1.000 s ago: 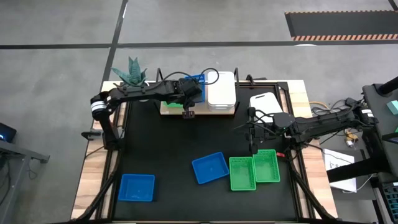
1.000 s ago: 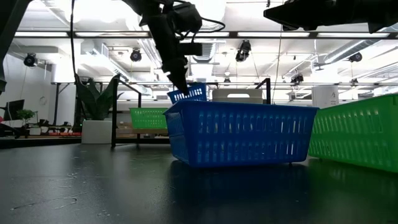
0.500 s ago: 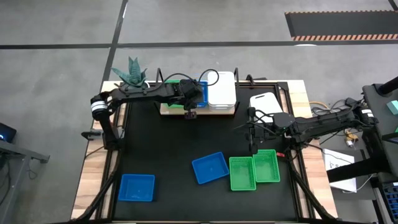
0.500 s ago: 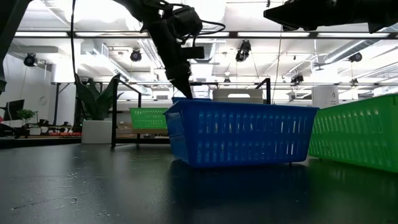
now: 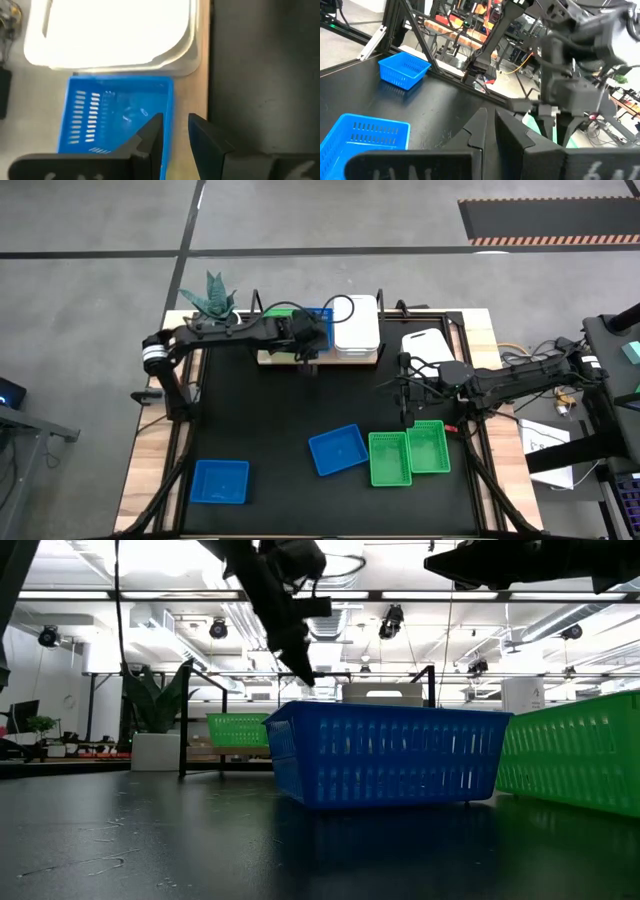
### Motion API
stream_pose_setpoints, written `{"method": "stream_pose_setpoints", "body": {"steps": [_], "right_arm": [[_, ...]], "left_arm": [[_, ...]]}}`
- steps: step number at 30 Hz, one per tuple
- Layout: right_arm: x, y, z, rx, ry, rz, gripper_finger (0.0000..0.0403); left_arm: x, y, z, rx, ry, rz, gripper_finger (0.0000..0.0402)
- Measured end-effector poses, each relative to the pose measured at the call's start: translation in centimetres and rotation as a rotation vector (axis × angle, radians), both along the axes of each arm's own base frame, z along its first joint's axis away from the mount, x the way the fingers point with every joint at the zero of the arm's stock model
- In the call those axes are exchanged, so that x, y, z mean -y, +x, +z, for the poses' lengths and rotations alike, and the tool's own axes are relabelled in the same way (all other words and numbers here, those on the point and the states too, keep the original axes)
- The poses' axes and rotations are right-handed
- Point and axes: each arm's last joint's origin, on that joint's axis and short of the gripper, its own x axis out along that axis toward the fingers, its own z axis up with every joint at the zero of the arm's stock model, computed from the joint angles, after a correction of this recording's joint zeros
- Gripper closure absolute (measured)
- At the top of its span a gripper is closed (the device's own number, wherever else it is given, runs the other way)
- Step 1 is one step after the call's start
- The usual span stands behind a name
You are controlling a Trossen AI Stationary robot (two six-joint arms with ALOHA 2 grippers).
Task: Stack baskets on shelf by color
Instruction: Put the middle blue bin on the shelf
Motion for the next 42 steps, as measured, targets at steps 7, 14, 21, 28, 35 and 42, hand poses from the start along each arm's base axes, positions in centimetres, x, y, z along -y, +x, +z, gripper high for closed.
{"method": "stream_pose_setpoints", "body": {"steps": [7, 14, 21, 28, 35, 42], "right_arm": [[0.0, 0.0, 0.0, -0.002, 0.002, 0.000, 0.0374], [0.0, 0.0, 0.0, 0.000, 0.004, 0.000, 0.0374], [0.0, 0.0, 0.0, -0.001, 0.008, 0.000, 0.0374], [0.0, 0.0, 0.0, -0.002, 0.009, 0.000, 0.0374], [0.0, 0.0, 0.0, -0.003, 0.009, -0.001, 0.0374], [0.0, 0.0, 0.0, -0.004, 0.009, 0.000, 0.0374]], "left_arm": [[-1.1, -0.1, 0.2, 0.024, 0.084, 0.050, 0.0349], [-2.7, 1.1, -1.2, 0.130, -0.010, 0.105, 0.0398], [-3.1, 2.0, -2.8, 0.143, -0.065, 0.133, 0.0401], [-3.4, 2.6, -4.1, 0.136, -0.082, 0.143, 0.0401], [-3.5, 2.9, -4.9, 0.129, -0.109, 0.155, 0.0401], [-3.6, 3.2, -4.5, 0.174, -0.098, 0.150, 0.0402]]}}
